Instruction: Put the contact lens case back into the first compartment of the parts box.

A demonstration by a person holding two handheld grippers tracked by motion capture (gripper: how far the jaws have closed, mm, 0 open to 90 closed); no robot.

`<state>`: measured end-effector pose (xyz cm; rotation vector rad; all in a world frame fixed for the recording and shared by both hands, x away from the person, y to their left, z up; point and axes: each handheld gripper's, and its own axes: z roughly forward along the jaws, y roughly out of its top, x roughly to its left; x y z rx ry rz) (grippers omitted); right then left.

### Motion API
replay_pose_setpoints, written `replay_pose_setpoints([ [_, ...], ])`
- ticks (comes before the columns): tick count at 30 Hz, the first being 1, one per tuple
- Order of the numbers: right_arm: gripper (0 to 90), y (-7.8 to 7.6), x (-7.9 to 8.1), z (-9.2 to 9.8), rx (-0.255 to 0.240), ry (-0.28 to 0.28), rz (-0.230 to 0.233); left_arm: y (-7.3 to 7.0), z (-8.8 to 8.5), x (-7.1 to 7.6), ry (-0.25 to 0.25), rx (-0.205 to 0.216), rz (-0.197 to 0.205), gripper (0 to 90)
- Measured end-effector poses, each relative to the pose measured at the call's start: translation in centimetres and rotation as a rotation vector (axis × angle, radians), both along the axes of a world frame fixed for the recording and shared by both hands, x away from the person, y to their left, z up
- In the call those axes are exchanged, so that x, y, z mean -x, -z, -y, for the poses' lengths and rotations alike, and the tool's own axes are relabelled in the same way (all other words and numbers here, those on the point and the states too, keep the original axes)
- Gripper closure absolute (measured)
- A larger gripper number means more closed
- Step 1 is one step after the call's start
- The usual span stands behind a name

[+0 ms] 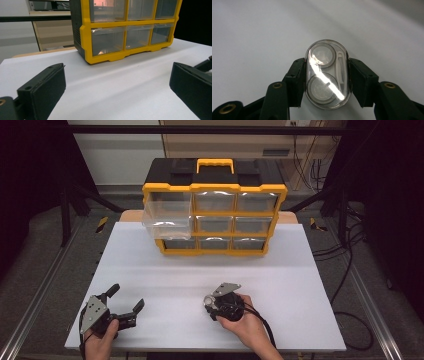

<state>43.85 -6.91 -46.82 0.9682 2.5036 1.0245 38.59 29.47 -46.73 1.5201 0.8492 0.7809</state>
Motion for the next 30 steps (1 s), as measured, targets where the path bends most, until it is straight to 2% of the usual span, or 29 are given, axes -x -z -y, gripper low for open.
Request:
replay_pose_setpoints([
  [2,49.2,-1.2,0.0,0.3,-0.024,0.009,0.034,0.0,0.1,0.0,0.000,-0.002,0.001,0.3],
  [3,49.2,-1.2,0.0,0.3,-0.024,0.009,0.034,0.0,0.1,0.0,0.000,-0.003,0.000,0.3],
  [5,49.2,-2.8,-0.1,0.7,-0.047,0.016,0.064,0.0,0.2,-0.1,0.003,-0.006,-0.001,0.3],
  [6,49.2,-2.8,-0.1,0.7,-0.047,0.016,0.064,0.0,0.2,-0.1,0.003,-0.006,-0.001,0.3],
  [10,49.2,-5.0,0.0,1.0,-0.083,0.008,0.100,0.1,0.4,-0.1,0.013,-0.012,0.001,0.3],
  [11,49.2,-5.0,0.0,1.0,-0.083,0.008,0.100,0.0,0.5,-0.1,0.015,-0.014,0.002,0.3],
  [21,49.2,-8.9,-0.5,1.8,-0.107,0.017,0.160,0.1,0.8,-0.1,0.025,-0.039,0.004,0.3],
  [25,49.2,-10.9,-1.4,1.9,-0.114,0.031,0.190,0.1,0.8,-0.2,0.027,-0.041,0.002,0.3],
  [27,49.2,-11.3,-1.6,2.0,-0.117,0.033,0.196,0.1,0.8,-0.2,0.026,-0.041,0.002,0.3],
  [30,49.2,-12.6,-2.1,2.1,-0.128,0.040,0.217,0.0,0.6,-0.2,0.024,-0.037,0.001,0.3],
])
